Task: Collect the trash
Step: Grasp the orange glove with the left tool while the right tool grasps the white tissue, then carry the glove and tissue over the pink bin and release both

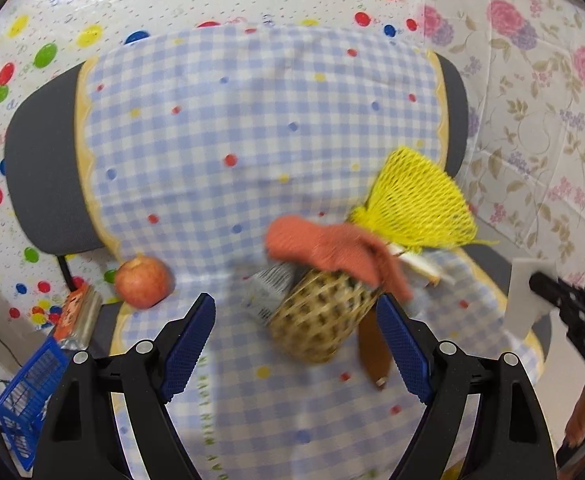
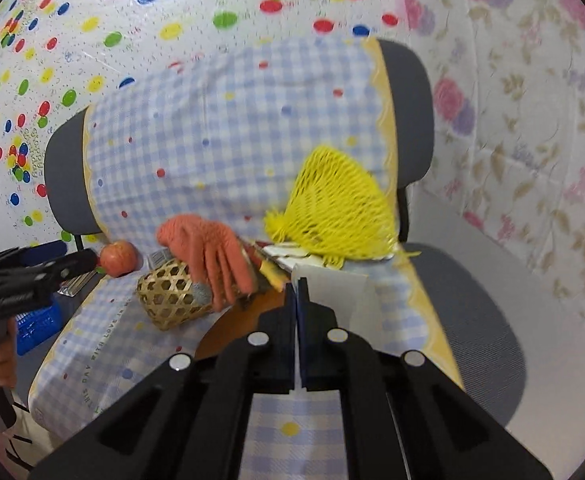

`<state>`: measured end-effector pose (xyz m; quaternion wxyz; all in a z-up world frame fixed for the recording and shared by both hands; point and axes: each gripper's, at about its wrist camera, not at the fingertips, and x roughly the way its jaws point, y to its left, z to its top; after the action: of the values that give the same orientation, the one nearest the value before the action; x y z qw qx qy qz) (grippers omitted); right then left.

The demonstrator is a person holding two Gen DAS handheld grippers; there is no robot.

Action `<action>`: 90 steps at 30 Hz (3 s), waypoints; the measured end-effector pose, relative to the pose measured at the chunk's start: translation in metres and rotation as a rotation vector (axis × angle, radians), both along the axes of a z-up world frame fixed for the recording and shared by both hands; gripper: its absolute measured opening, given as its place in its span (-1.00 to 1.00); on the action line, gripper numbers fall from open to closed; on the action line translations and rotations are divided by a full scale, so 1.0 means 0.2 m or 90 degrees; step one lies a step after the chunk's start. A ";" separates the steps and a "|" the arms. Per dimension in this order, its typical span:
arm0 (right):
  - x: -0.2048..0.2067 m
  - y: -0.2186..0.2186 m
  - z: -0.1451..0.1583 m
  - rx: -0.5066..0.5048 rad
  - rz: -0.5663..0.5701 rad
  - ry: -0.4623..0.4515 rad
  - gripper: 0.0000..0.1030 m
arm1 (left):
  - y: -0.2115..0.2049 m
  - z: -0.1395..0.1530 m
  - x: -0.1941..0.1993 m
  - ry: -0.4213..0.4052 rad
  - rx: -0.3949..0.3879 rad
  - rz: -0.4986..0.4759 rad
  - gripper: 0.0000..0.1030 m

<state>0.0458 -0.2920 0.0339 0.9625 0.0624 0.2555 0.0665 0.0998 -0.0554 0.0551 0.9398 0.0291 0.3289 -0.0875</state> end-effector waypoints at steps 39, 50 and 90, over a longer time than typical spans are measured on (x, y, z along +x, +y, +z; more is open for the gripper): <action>-0.32 -0.13 0.08 0.043 0.041 -0.010 -0.96 | -0.24 0.27 -0.31 -0.118 -0.054 -0.139 -0.66; -0.67 -0.15 -0.01 0.026 0.021 0.038 -0.96 | -0.35 0.02 -0.75 -0.074 -0.090 -0.213 -0.66; -0.95 -0.53 -0.77 0.069 -0.087 0.221 -0.94 | -1.01 -0.76 -0.96 0.131 -0.053 -0.363 -0.54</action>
<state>-0.1444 -0.3970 -0.1203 0.9015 0.1418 0.4089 0.0025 -0.0924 -0.2570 -0.0974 0.8398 0.0724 0.3968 -0.3634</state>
